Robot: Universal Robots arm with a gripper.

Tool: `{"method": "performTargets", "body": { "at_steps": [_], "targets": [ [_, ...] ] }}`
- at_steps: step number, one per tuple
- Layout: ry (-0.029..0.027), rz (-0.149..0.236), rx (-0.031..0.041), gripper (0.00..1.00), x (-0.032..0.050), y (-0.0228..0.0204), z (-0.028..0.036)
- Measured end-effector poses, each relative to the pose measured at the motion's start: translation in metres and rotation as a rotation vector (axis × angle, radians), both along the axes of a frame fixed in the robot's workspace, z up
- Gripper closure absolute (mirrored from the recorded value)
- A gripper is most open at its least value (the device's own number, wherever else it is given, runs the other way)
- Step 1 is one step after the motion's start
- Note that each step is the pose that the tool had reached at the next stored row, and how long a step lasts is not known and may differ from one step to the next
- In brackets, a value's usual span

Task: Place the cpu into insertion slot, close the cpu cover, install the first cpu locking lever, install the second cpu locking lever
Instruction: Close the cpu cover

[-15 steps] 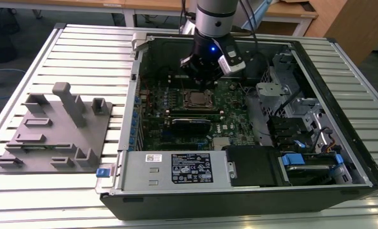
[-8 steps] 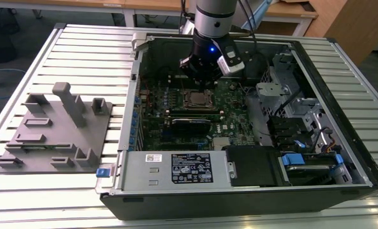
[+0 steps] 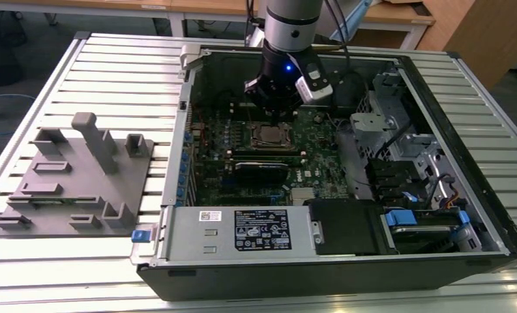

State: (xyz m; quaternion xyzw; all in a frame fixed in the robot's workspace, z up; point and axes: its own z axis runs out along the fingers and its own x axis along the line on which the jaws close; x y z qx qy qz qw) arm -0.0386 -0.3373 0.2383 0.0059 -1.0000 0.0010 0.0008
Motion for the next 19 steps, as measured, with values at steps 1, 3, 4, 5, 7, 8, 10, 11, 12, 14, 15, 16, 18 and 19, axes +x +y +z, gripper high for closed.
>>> {"method": "performTargets", "body": {
  "at_steps": [1, 3, 4, 5, 7, 8, 10, 11, 12, 14, 15, 16, 18, 19],
  "targets": [
    [0.0, 0.0, 0.0, 0.89, 0.0, 0.0, -0.0003],
    [0.0, 0.0, 0.0, 0.89, 0.0, 0.0, -0.0003],
    [0.0, 0.0, 0.0, 0.89, 0.0, 0.0, -0.0003],
    [0.0, 0.0, 0.0, 0.89, 0.0, 0.0, -0.0003],
    [0.0, 0.0, 0.0, 0.89, 0.0, 0.0, -0.0003],
    [0.0, 0.0, 0.0, 0.89, -0.0001, 0.0, -0.0003],
    [0.0, 0.0, 0.0001, 0.89, -0.0006, 0.0, -0.0005],
    [-0.0001, 0.0, 0.0001, 0.89, -0.0012, 0.0, -0.0006],
    [-0.0001, 0.0, 0.0002, 0.89, -0.0021, 0.0, -0.0008],
    [0.0, 0.0, 0.0001, 0.89, -0.0044, 0.0, -0.0012],
    [-0.0001, 0.0, 0.0002, 0.89, -0.0057, 0.0001, -0.0017],
    [-0.0001, 0.0, 0.0003, 0.89, -0.0069, 0.0001, -0.0024],
    [0.0, 0.0, 0.0001, 0.89, -0.0086, 0.0, -0.0045],
    [0.0, 0.0, 0.0001, 0.89, -0.0091, 0.0, -0.0058]
  ]
}}
